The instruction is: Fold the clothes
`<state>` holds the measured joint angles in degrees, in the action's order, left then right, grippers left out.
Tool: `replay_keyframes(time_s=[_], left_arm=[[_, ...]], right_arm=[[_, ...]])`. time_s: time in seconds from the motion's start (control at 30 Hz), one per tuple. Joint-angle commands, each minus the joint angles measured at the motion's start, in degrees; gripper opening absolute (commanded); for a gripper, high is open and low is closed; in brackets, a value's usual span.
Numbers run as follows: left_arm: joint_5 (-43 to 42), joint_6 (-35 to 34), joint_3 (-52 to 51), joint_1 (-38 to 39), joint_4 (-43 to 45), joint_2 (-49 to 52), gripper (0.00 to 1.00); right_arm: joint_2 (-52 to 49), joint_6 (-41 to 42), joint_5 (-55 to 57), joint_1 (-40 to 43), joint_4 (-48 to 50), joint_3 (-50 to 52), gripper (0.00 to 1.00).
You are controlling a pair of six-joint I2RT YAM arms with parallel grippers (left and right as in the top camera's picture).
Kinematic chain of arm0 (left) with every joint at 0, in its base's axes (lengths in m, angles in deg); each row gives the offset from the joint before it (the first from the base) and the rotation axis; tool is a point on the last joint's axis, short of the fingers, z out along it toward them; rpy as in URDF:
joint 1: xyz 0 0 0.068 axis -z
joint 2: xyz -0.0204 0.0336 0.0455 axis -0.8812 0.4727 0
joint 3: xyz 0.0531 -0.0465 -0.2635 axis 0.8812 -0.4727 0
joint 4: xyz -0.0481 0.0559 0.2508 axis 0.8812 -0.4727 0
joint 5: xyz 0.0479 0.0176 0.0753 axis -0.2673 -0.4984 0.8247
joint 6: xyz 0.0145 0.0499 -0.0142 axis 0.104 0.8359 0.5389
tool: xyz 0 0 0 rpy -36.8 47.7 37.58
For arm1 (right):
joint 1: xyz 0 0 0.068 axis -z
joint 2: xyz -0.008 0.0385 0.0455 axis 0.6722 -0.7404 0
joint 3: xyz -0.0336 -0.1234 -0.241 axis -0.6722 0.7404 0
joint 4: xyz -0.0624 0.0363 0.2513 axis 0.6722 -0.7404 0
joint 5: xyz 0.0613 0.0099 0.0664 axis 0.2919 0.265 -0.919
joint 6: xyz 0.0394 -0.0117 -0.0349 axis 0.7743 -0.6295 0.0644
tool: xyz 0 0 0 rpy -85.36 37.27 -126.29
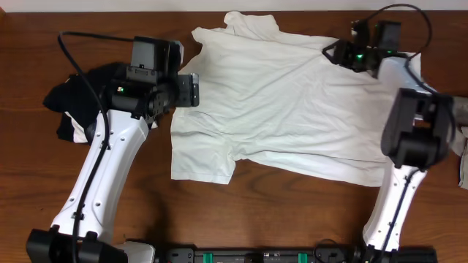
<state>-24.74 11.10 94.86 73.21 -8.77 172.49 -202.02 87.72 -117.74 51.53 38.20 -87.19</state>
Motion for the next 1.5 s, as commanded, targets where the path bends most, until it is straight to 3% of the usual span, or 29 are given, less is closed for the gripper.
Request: replay_keyframes(time_s=[0.0, 0.1, 0.17, 0.23, 0.47, 0.63, 0.77, 0.97, 1.17, 1.47], left_arm=[[-0.1, 0.7, 0.7, 0.1, -3.1, -0.6, 0.8], [-0.4, 0.8, 0.7, 0.1, -7.2, -0.7, 0.81], [-0.4, 0.7, 0.7, 0.1, -10.8, -1.0, 0.63], [0.8, -2.5, 0.7, 0.1, -14.9, -1.6, 0.57], [3.3, -12.6, -4.0, 0.1, -23.6, -1.8, 0.57], [3.5, -16.9, -11.8, 0.1, -22.3, -2.3, 0.58], [5.6, -20.0, -21.5, -0.5, -14.8, -2.3, 0.59], [5.6, -17.9, -32.9, -2.4, 4.6, -1.9, 0.79], [5.6, -17.2, -36.4, -2.4, 11.0, 0.6, 0.8], [5.6, -17.0, -36.4, -2.4, 9.8, 8.4, 0.44]], right_arm=[[13.1, -4.0, -3.8, 2.1, -5.2, -0.9, 0.54], [21.3, -6.3, -2.8, 3.2, -13.1, -0.9, 0.54], [27.2, -6.3, 0.0, 3.6, -18.9, -0.9, 0.54], [33.2, -6.2, 3.7, 3.7, -24.1, -0.9, 0.55], [49.5, -5.7, 10.6, 3.7, -38.9, -0.9, 0.62], [54.2, -4.0, 15.9, 3.3, -53.7, -0.8, 0.62], [53.7, -5.1, 17.5, 2.7, -61.8, 0.7, 0.62], [53.6, -6.5, 17.4, 2.5, -62.2, 7.1, 0.63], [53.6, -6.7, 17.4, 2.5, -60.0, 12.3, 0.64], [53.6, -6.6, 17.5, 2.4, -59.1, 17.9, 0.65]])
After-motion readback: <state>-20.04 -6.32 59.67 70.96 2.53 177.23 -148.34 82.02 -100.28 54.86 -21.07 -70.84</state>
